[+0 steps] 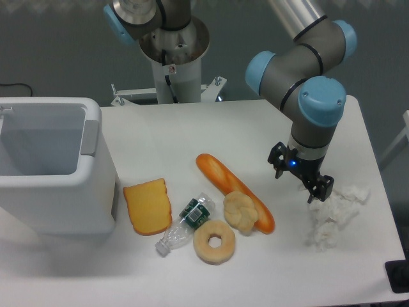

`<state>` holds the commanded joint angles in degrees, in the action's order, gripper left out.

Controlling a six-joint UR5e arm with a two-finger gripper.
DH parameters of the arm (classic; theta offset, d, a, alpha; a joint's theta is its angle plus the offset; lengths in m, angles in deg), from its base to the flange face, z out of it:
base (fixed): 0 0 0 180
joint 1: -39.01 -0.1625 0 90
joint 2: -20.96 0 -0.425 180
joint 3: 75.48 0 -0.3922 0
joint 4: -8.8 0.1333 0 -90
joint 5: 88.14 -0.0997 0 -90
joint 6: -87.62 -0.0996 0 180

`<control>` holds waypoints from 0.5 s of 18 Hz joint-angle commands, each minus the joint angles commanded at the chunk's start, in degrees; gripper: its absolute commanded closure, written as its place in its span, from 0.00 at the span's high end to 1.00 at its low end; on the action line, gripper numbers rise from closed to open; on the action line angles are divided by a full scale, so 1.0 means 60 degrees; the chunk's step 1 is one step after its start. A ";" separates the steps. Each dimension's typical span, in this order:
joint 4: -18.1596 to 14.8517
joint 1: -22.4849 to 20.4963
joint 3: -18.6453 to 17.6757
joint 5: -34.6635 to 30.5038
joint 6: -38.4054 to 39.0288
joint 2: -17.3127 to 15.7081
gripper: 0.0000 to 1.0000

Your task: Pick up the round bread

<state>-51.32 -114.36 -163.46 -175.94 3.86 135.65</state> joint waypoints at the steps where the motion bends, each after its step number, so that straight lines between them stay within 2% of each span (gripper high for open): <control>1: -0.0015 0.0000 0.0000 -0.0015 0.0000 0.0000 1.00; 5: 0.0015 0.0044 0.0000 -0.0044 0.0145 0.0000 1.00; 9: 0.0277 0.0175 -0.0423 -0.0352 0.0615 -0.0132 1.00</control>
<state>-49.65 -113.30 -166.00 -178.05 7.55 134.86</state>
